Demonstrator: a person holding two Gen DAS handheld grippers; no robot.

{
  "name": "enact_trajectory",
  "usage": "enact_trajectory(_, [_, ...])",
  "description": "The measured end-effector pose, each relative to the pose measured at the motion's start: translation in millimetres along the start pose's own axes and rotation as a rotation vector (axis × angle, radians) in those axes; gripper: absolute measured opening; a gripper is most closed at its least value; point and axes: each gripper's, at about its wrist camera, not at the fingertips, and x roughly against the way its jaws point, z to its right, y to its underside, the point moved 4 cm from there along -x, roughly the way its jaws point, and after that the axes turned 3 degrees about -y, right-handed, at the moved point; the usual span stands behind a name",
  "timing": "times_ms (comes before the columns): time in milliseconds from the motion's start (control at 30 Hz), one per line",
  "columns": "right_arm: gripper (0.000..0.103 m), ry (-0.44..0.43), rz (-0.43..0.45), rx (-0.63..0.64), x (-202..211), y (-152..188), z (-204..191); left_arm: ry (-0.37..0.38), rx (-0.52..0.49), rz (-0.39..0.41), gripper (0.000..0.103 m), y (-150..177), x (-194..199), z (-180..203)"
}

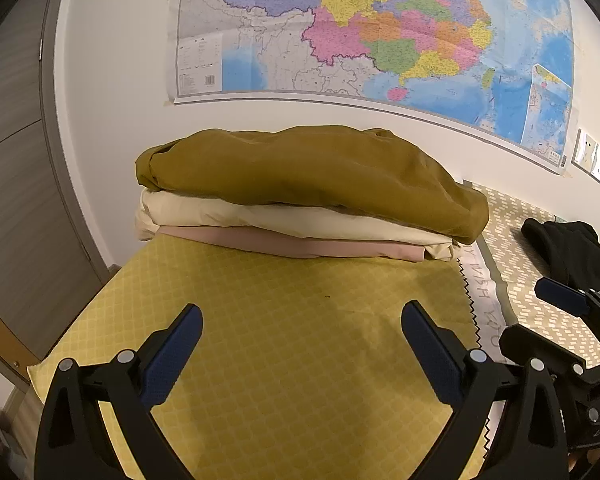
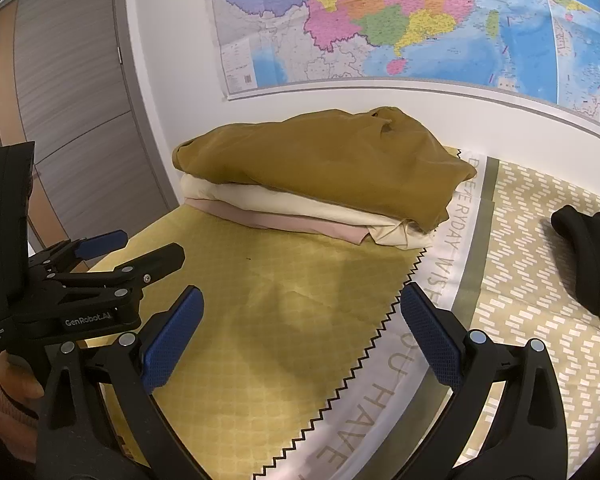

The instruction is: Fold large clothes

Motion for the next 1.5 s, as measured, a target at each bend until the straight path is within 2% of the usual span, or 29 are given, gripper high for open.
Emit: enact_trajectory(1500, [0.097, -0.006, 0.000, -0.022, 2.3, 8.2, -0.6, 0.004, -0.017, -0.004, 0.096, 4.4, 1.0, 4.1])
